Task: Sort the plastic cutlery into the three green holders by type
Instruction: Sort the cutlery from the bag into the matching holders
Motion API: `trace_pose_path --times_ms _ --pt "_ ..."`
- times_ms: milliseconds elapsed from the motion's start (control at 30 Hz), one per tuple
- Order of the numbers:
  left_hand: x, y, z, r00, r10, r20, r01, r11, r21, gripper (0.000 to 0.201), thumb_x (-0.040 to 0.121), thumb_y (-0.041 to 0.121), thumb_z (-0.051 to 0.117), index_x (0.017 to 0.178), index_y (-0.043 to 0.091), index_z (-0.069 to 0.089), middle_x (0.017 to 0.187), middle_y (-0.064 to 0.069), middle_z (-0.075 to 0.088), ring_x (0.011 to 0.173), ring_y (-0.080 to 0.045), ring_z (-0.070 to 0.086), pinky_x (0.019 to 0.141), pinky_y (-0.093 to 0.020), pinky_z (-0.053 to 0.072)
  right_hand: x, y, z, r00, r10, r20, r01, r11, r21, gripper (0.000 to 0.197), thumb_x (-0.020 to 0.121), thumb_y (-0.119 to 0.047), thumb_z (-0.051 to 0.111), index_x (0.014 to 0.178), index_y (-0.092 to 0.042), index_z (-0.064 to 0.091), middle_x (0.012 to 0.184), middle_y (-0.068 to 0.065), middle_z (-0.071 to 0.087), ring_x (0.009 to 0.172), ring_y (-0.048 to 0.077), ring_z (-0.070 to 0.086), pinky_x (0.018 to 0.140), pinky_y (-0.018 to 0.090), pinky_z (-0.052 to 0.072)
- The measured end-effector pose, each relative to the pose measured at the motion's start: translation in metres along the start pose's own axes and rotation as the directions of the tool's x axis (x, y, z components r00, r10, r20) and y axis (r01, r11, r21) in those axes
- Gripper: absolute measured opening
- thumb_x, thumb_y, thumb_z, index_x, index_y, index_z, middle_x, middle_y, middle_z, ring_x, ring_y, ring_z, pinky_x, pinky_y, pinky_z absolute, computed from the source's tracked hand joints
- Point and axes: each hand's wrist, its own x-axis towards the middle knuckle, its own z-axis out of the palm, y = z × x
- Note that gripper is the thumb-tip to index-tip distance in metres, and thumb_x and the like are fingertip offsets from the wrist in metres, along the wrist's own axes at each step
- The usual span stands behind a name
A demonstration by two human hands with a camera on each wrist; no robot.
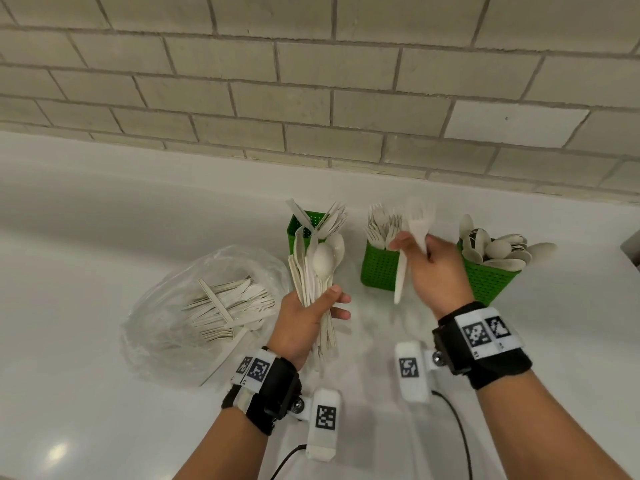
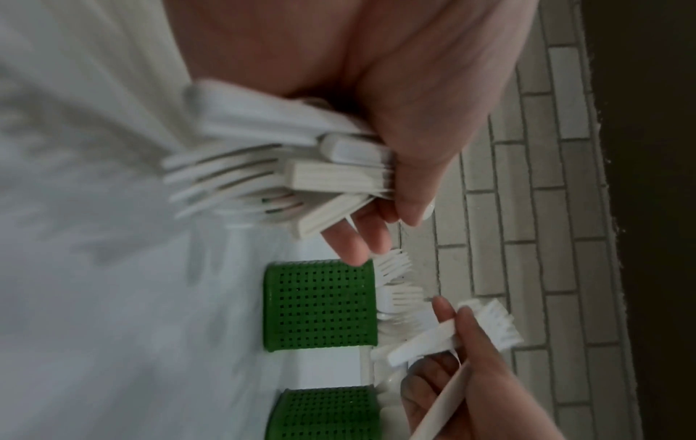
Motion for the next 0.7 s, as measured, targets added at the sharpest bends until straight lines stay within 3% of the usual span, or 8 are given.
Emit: trace_pose_path --times_ms 100,167,233,300,400,467,567,700 --pt "0.001 0.004 0.0 1.0 -0.028 -0.007 0.028 0.997 -0.071 0.012 0.092 0.02 0.062 0.1 0.011 0.064 0.083 -0.006 0.073 0.066 -0.019 0.068 0.05 -0.024 0.047 0.019 -0.01 -0.016 0.988 -0.091 -0.121 0.085 0.995 -0.056 0.04 0.091 -0.035 0.062 0.076 0.002 0.067 0.068 0.017 0.063 0.057 0.025 0.051 0.055 0.027 0.037" --pt "0.002 0.006 0.001 0.999 -0.031 -0.005 0.031 0.997 -0.074 0.012 0.092 0.02 0.062 0.1 0.011 0.063 0.083 -0.006 0.072 0.065 -0.019 0.068 0.05 -0.025 0.046 0.03 -0.015 -0.022 0.976 -0.151 -0.16 0.134 0.984 -0.116 0.035 0.089 -0.035 0.067 0.063 -0.012 0.065 0.058 0.007 0.061 0.05 0.009 0.048 0.053 0.025 0.036" --pt "0.002 0.006 0.002 1.0 -0.028 0.004 0.028 0.998 -0.064 0.01 0.092 0.02 0.063 0.098 0.013 0.063 0.083 -0.006 0.072 0.066 -0.019 0.067 0.052 -0.027 0.046 0.035 -0.019 -0.024 0.963 -0.214 -0.163 0.17 0.955 -0.245 0.04 0.086 -0.033 0.071 0.052 -0.03 0.051 0.047 -0.01 0.053 0.046 0.002 0.048 0.049 0.013 0.031" --pt "0.001 0.006 0.002 1.0 -0.022 0.011 0.023 0.998 -0.056 0.01 0.092 0.021 0.064 0.098 0.014 0.063 0.085 -0.007 0.072 0.067 -0.02 0.067 0.053 -0.028 0.045 0.038 -0.017 -0.022 0.959 -0.24 -0.153 0.185 0.934 -0.307 0.041 0.083 -0.03 0.074 0.053 -0.032 0.046 0.053 -0.013 0.052 0.048 0.002 0.047 0.051 0.013 0.031" --pt "0.001 0.006 0.002 1.0 -0.022 0.005 0.022 0.998 -0.051 0.01 0.091 0.021 0.064 0.098 0.014 0.063 0.084 -0.007 0.072 0.067 -0.019 0.067 0.053 -0.028 0.045 0.037 -0.006 -0.017 0.953 -0.26 -0.154 0.19 0.912 -0.364 0.043 0.081 -0.032 0.076 0.053 -0.016 0.048 0.053 -0.006 0.043 0.049 0.006 0.038 0.053 0.026 0.031" --pt "0.001 0.006 0.002 1.0 -0.02 0.005 0.021 0.999 -0.05 0.01 0.091 0.021 0.064 0.098 0.014 0.063 0.084 -0.007 0.072 0.066 -0.019 0.067 0.052 -0.027 0.045 0.036 0.001 -0.015 0.946 -0.287 -0.149 0.21 0.896 -0.392 0.04 0.081 -0.035 0.075 0.06 -0.005 0.058 0.054 -0.003 0.046 0.05 0.009 0.04 0.056 0.028 0.032" --pt "0.001 0.006 0.002 1.0 -0.017 0.004 0.017 0.999 -0.052 0.01 0.091 0.02 0.064 0.099 0.013 0.064 0.084 -0.007 0.072 0.065 -0.018 0.066 0.051 -0.027 0.046 0.033 0.007 -0.016 0.917 -0.348 -0.193 0.235 0.865 -0.444 0.039 0.083 -0.037 0.073 0.062 -0.007 0.059 0.053 -0.006 0.045 0.049 0.007 0.04 0.056 0.026 0.027" --pt "0.002 0.005 0.002 1.0 -0.012 0.004 0.012 0.999 -0.047 0.011 0.091 0.021 0.065 0.098 0.013 0.064 0.084 -0.008 0.072 0.065 -0.019 0.066 0.054 -0.028 0.045 0.027 0.023 -0.015 0.913 -0.36 -0.191 0.202 0.807 -0.555 0.049 0.089 -0.05 0.06 0.07 -0.005 0.063 0.062 0.004 0.06 0.058 0.022 0.055 0.056 0.025 0.028"
